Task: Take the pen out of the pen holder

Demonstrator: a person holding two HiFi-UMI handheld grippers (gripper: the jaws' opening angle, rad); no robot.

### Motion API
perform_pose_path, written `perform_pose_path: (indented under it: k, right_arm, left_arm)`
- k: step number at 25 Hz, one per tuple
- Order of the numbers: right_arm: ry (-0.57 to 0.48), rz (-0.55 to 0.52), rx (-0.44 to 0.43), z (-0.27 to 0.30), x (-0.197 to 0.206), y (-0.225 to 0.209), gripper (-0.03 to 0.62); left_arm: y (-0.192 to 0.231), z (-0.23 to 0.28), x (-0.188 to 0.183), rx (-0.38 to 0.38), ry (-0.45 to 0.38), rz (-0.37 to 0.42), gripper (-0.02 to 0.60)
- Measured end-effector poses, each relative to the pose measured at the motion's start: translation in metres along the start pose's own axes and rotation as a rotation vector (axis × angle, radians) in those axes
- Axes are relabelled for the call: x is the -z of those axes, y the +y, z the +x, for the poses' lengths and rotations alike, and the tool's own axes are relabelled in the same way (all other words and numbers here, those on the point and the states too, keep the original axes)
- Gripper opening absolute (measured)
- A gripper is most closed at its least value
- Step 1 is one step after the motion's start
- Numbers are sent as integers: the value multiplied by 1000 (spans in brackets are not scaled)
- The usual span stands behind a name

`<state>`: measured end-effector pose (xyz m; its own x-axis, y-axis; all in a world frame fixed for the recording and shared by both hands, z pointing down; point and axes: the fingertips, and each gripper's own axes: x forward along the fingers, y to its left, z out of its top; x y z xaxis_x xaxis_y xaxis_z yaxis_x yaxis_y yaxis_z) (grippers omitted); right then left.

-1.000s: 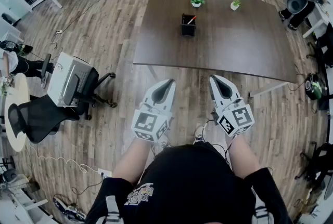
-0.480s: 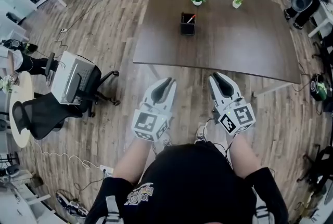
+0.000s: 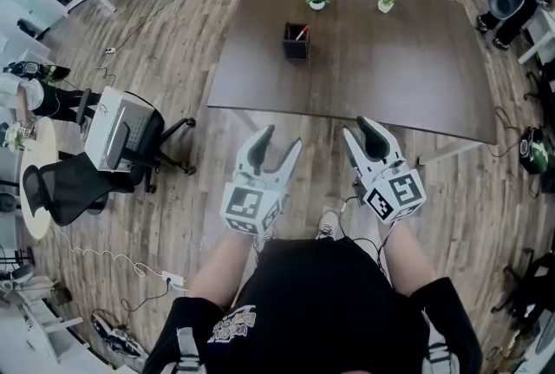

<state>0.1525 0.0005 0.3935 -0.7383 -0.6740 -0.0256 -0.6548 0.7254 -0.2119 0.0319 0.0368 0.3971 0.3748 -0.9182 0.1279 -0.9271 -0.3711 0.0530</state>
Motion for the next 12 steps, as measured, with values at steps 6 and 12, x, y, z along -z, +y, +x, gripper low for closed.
perform_pose_path:
  k: [6, 12]
  right_arm:
    - [-8, -5, -15, -16, -9, -31, 167]
    - [-14, -11, -14, -16, -15, -48, 192]
  left_arm:
    - [-26, 20, -7, -17, -14, 20, 218]
    - [-29, 40, -8, -16, -11, 28, 221]
